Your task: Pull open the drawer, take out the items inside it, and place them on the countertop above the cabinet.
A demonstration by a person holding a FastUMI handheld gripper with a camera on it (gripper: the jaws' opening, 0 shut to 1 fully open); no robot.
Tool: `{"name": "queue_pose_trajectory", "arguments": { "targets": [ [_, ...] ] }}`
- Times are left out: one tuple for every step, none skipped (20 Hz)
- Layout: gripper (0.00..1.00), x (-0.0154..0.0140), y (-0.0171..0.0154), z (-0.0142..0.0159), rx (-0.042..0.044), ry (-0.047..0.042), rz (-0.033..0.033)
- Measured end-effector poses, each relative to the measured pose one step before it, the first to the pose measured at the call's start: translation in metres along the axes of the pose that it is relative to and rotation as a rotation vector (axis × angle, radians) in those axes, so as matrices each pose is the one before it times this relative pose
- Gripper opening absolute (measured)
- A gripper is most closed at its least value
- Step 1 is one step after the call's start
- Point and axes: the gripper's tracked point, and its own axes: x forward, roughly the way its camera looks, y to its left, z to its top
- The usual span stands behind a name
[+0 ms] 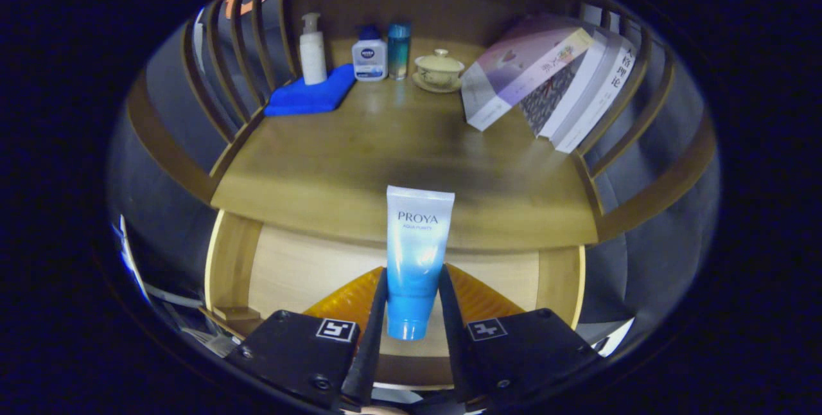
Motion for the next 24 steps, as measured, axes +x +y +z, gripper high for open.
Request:
{"name": "queue_pose_trajectory", "arguments": {
  "targets": [
    [0.50,0.00308,0.00429,0.01128,0.01499,-0.02212,0.01709],
    [0.49,0.00296,0.00026,0.00861,0.00981,-0.01181,0.00189],
    [0.49,0.00621,0.00063,0.00832,0.00119,-0.00708,-0.00340],
    [0.50,0.00837,-0.00037,0.00400,-0.00706,0.00241,-0.00503],
    [0.49,0.00797,-0.00026,0.00655,-0.00702,-0.00726,-0.00481],
    [0.49,0.00880,-0.00142,0.00494,-0.00040,-0.00410,-0.00596],
    [0.49,0.00908,-0.00022,0.00389,0.00599,0.00251,-0.00227],
    [0.49,0.00557,0.00325,0.00055,0.00578,0.01347,0.01329],
    [0.49,0.00678,0.00311,0.00617,0.01576,-0.00896,0.01508],
    [0.49,0.00610,-0.00220,0.00346,0.00122,-0.00497,-0.00305],
    [0.49,0.00659,-0.00321,0.00230,0.00054,-0.00603,-0.00684],
    [0.49,0.00535,0.00171,-0.00172,0.00919,0.00261,0.00824],
    [0.49,0.00458,0.00071,0.00676,0.00935,-0.03232,-0.00398],
    [0.49,-0.00123,-0.00256,0.00164,0.00297,-0.00709,0.00455],
    [0.49,-0.00180,0.00016,-0.00053,0.00726,-0.00826,0.00012],
    [0.49,0.00195,0.00005,-0.00115,0.00427,-0.00806,0.00026],
    [0.49,0.00091,-0.00082,0.00091,0.00123,-0.01213,-0.00163],
    [0.50,-0.00203,-0.00033,0.00035,0.00104,-0.01389,-0.00409],
    [0.51,0.00244,-0.00090,-0.00059,-0.00064,-0.01547,-0.00416],
    [0.51,-0.00196,-0.00020,0.00025,0.00438,-0.01560,-0.00237],
    [0.52,0.00261,0.00035,-0.00059,0.00623,-0.01542,-0.00076],
    [0.53,-0.00042,0.00001,0.00003,0.00134,-0.01392,0.00277],
    [0.54,-0.00022,0.00042,0.00066,0.00083,-0.01835,0.00455],
    [0.54,-0.00069,-0.00036,-0.00014,-0.00034,-0.01913,0.00470]
  ]
}}
